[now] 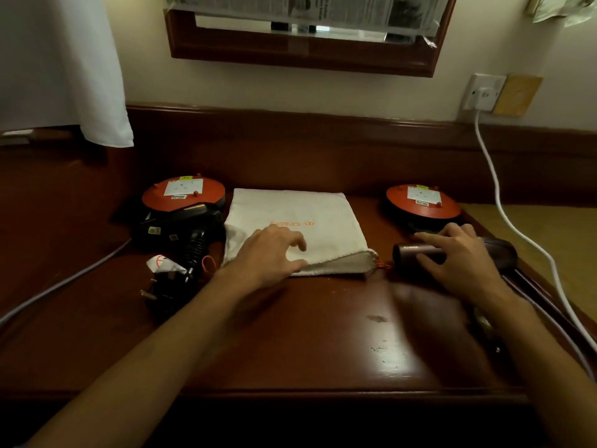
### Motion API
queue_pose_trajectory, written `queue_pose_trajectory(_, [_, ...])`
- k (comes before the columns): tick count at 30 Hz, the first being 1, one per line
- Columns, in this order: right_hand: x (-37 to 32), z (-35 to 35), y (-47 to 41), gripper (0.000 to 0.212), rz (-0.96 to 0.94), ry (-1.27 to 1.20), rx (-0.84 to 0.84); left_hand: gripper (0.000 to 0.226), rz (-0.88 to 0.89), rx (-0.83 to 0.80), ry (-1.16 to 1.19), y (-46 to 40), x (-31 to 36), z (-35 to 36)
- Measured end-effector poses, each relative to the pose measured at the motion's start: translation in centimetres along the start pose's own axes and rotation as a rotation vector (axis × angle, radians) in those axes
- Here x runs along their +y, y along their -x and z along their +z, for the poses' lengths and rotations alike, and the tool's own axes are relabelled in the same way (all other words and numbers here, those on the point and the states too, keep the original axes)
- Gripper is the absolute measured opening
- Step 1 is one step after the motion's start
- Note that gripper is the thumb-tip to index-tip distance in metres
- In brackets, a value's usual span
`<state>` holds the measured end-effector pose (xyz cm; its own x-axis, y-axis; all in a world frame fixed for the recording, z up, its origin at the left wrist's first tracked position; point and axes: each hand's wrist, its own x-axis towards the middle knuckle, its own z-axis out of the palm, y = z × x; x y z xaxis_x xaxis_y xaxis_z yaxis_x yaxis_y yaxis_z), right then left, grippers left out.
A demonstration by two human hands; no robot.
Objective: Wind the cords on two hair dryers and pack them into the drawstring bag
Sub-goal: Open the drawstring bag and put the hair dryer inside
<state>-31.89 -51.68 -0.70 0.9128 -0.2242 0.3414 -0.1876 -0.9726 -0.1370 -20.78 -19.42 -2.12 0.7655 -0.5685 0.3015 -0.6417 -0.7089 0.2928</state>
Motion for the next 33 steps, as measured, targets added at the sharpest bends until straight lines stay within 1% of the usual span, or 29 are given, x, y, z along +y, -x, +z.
queue_pose_trajectory(2, [1.4,-0.8,1.1,0.070,0.118,0.154,-0.080,0.037,0.029,-0.009,-0.111,-1.4,1.7,1.7])
queue_pose_trajectory(3, [2.1,-1.1,1.8,0.077,0.168,0.203,-0.104,0.038,0.031,-0.028,-0.141,-2.0,2.2,2.4])
queue_pose_trajectory(5, [3.6,-1.1,3.1,0.081,0.240,0.276,-0.091,0.031,0.024,-0.052,-0.150,-2.9,2.8,3.8])
queue_pose_trajectory(7, [4.9,-0.9,4.1,0.079,0.314,0.278,-0.090,0.026,-0.004,-0.049,-0.122,-3.6,3.0,4.7])
queue_pose_trajectory(9, [5.8,-0.6,4.6,0.079,0.382,0.177,-0.147,0.025,-0.040,-0.032,-0.080,-4.3,3.0,5.1])
queue_pose_trajectory(11, [6.0,-0.3,4.8,0.081,0.411,0.063,-0.215,0.024,-0.079,-0.038,-0.020,-5.1,2.9,5.1])
queue_pose_trajectory(14, [5.9,-0.2,4.9,0.081,0.398,-0.082,-0.169,0.025,-0.104,-0.054,0.105,-6.2,2.8,5.0])
queue_pose_trajectory(18, [5.7,-0.2,5.3,0.082,0.431,-0.365,-0.101,0.025,-0.132,-0.049,0.241,-7.6,2.6,3.8])
queue_pose_trajectory(21, [4.4,-0.3,6.7,0.085,0.356,-0.504,-0.027,0.024,-0.121,-0.063,0.297,-8.7,2.4,2.2])
queue_pose_trajectory(23, [2.9,-1.0,7.8,0.087,0.252,-0.585,0.039,0.023,-0.108,-0.069,0.330,-9.4,2.4,1.1])
queue_pose_trajectory(25, [0.6,-1.9,8.6,0.088,0.119,-0.633,0.052,0.022,-0.104,-0.064,0.370,-10.0,2.7,0.1])
queue_pose_trajectory(27, [-1.7,-2.2,9.0,0.089,-0.010,-0.628,-0.005,0.019,-0.099,-0.062,0.383,-10.6,3.3,-0.6])
queue_pose_trajectory(29, [-4.0,-1.5,8.8,0.088,-0.096,-0.588,-0.071,0.016,-0.069,-0.067,0.358,-11.0,4.0,-1.3])
queue_pose_trajectory(31, [-6.1,-0.3,8.2,0.087,-0.156,-0.521,-0.089,0.015,-0.028,-0.077,0.335,-10.9,4.6,-1.7])
queue_pose_trajectory(33, [-7.4,0.9,7.4,0.085,-0.158,-0.455,-0.087,0.013,0.007,-0.101,0.330,-10.6,4.9,-1.8])
